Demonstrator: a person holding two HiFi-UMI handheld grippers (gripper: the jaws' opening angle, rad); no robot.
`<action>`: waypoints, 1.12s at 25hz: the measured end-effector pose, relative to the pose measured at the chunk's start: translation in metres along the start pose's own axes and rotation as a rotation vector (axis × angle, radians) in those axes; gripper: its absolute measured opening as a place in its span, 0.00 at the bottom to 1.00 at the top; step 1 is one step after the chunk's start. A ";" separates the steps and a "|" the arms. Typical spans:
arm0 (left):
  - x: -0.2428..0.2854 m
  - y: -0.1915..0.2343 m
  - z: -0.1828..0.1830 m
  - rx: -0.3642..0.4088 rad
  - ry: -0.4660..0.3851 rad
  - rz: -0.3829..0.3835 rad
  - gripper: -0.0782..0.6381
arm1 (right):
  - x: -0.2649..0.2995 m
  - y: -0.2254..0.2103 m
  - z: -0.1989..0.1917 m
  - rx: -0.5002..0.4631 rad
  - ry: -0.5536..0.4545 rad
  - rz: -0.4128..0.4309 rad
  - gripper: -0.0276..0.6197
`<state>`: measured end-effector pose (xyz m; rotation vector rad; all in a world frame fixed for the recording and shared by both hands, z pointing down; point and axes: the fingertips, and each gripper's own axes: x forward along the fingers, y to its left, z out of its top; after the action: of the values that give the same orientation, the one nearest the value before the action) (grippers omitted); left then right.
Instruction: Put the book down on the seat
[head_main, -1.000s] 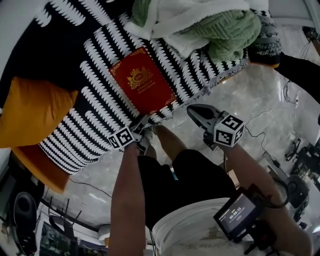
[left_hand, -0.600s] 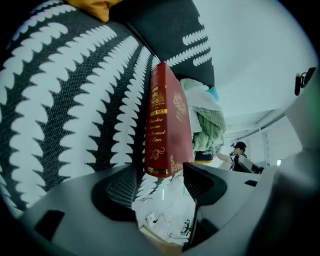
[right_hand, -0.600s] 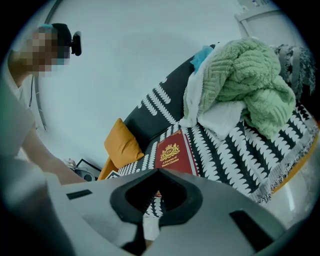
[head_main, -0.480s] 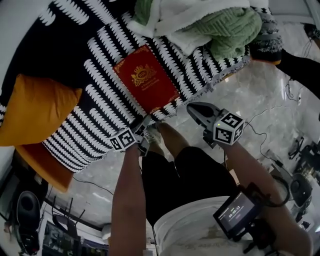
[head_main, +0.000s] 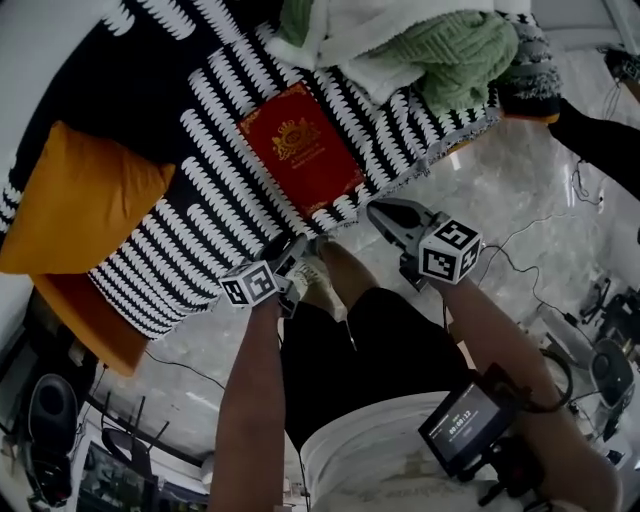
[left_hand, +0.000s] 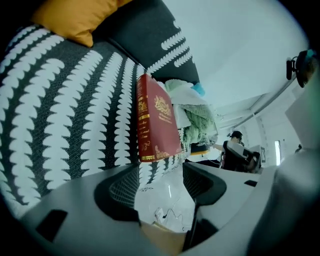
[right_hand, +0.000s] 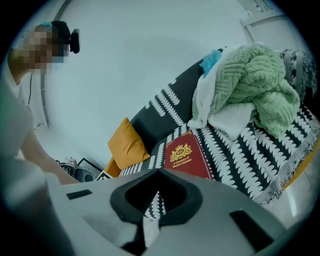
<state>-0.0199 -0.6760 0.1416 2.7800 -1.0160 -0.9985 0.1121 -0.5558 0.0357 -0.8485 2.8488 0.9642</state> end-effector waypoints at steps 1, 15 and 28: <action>-0.001 0.000 0.000 0.031 -0.003 -0.001 0.49 | 0.003 0.000 -0.005 -0.009 -0.008 0.008 0.06; -0.096 -0.044 0.002 -0.028 -0.178 -0.083 0.26 | -0.010 0.063 -0.026 -0.038 -0.017 0.009 0.07; -0.179 -0.113 0.007 0.058 -0.276 -0.122 0.12 | -0.058 0.121 -0.023 -0.062 -0.089 -0.021 0.06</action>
<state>-0.0637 -0.4806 0.2113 2.8356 -0.9200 -1.4234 0.1043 -0.4603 0.1330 -0.8169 2.7440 1.0645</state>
